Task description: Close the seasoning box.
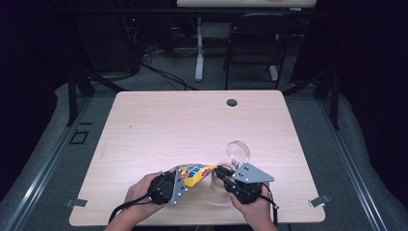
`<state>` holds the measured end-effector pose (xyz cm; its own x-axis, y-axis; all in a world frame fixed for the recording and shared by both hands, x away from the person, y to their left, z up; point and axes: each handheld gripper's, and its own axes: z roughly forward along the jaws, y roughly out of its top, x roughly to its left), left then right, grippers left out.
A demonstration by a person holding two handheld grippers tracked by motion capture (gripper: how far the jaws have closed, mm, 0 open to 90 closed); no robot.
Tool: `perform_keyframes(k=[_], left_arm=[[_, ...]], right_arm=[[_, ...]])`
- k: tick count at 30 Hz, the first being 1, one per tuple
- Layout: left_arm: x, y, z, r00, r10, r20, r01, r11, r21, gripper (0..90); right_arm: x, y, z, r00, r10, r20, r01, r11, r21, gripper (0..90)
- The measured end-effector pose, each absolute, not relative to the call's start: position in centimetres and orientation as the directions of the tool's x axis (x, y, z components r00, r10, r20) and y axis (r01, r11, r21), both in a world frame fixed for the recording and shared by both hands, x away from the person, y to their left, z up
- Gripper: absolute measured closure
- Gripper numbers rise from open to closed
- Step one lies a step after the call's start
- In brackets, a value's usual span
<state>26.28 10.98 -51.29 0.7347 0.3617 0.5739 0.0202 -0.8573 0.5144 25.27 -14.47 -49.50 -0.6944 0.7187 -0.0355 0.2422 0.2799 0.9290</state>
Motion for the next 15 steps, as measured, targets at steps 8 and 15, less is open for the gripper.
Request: perform_keyframes(k=[8,15], left_arm=[[26.46,11.27,-51.64,0.75,0.39,0.535,0.04,-0.833,0.552,86.9],[26.52,11.49,-51.72,0.757,0.4,0.517,0.047,-0.822,0.567,87.5]], right_arm=[[25.3,-14.43,-49.47,-0.7,0.714,-0.036,0.241,0.282,0.929,81.3],[25.2,-14.51,-49.51,-0.701,0.713,-0.039,0.238,0.284,0.929,78.9]])
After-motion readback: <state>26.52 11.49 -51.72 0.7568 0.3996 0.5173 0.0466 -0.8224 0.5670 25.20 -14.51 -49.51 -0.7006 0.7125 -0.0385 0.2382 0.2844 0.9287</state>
